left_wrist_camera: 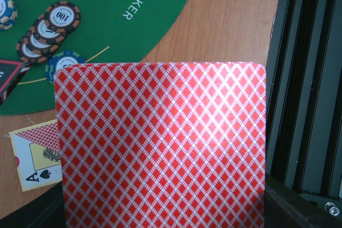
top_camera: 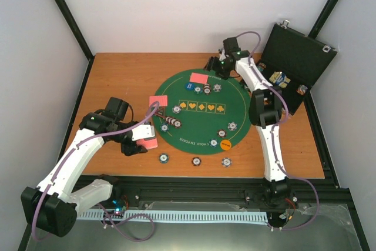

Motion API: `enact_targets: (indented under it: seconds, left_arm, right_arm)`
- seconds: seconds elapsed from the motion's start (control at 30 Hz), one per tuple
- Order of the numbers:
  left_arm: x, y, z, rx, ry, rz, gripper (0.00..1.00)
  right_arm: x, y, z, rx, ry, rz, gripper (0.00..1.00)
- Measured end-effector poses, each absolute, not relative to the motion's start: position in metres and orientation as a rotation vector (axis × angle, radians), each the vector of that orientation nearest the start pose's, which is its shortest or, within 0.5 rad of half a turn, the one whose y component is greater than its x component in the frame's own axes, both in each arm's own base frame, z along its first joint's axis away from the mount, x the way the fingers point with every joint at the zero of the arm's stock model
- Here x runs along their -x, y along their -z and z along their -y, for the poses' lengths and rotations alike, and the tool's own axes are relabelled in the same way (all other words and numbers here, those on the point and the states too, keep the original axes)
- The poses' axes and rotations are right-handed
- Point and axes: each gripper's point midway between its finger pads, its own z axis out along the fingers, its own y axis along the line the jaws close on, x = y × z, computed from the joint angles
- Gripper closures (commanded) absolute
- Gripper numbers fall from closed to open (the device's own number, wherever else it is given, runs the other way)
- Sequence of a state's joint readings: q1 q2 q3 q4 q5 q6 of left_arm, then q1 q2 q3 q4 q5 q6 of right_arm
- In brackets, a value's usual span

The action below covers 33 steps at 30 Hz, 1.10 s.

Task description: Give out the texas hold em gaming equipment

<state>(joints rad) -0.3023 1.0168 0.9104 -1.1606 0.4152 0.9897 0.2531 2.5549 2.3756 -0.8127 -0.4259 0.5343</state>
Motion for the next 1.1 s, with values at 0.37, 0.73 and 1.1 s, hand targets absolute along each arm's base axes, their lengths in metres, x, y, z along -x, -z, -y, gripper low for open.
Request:
enact_targets:
  seconds: [0.37, 0.73, 1.1]
  left_arm:
    - [-0.17, -0.154, 0.126, -1.674, 0.398, -2.109, 0.48]
    - [-0.17, -0.155, 0.125, -1.67, 0.394, -2.114, 0.48]
    - [-0.17, -0.156, 0.125, -1.669, 0.392, -2.113, 0.48]
  right_arm:
    - [-0.427, -0.219, -0.261, 0.045, -1.036, -2.45, 0.25]
    - [-0.232, -0.18, -0.314, 0.229, -1.308, -2.528, 0.3]
    - [-0.179, -0.192, -0.37, 0.346, -1.493, -2.452, 0.32]
